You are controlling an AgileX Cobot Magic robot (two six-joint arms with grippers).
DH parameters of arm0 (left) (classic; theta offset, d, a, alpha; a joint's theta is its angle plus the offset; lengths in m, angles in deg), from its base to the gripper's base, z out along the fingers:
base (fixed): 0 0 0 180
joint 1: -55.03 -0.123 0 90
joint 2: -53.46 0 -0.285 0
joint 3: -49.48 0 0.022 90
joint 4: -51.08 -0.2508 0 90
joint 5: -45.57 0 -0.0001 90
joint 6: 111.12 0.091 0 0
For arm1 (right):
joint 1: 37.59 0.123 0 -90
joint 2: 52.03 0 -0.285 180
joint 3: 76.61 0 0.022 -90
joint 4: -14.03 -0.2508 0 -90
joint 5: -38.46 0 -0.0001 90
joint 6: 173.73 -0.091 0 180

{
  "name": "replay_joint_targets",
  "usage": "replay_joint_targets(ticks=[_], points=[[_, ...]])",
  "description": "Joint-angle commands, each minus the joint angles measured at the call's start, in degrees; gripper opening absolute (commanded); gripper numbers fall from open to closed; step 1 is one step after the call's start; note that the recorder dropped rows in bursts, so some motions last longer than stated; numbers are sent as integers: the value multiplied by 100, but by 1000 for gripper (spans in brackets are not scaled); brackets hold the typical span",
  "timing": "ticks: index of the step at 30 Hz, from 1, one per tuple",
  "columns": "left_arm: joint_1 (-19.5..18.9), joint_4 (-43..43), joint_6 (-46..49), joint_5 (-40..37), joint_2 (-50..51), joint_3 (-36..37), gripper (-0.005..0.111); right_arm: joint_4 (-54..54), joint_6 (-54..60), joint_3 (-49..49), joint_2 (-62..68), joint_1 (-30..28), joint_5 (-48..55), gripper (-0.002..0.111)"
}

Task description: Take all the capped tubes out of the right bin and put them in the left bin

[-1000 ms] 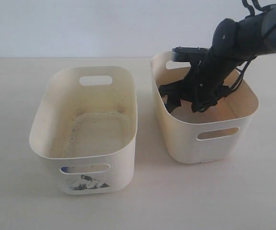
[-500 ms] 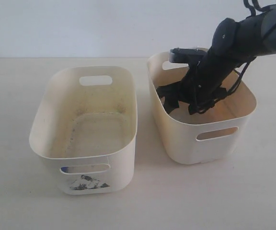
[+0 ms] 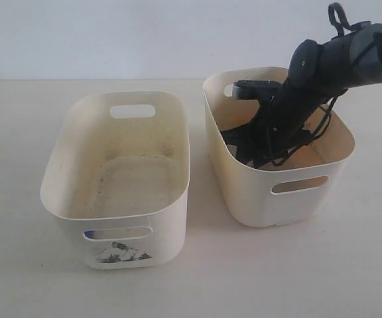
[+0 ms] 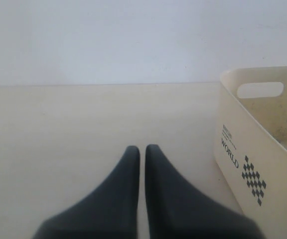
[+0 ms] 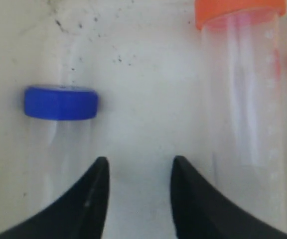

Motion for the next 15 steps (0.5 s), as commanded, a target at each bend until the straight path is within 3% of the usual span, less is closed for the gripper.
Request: replay_joint_targets(ticks=[1, 4, 15], points=[[-6, 1, -48, 8, -19, -16, 4, 120, 58, -64, 129, 16, 125, 21], [-6, 1, -48, 8, -19, -16, 4, 120, 58, -38, 117, 16, 114, 10], [-6, 1, -48, 8, -19, -16, 4, 132, 293, 927, -263, 16, 1041, 11]])
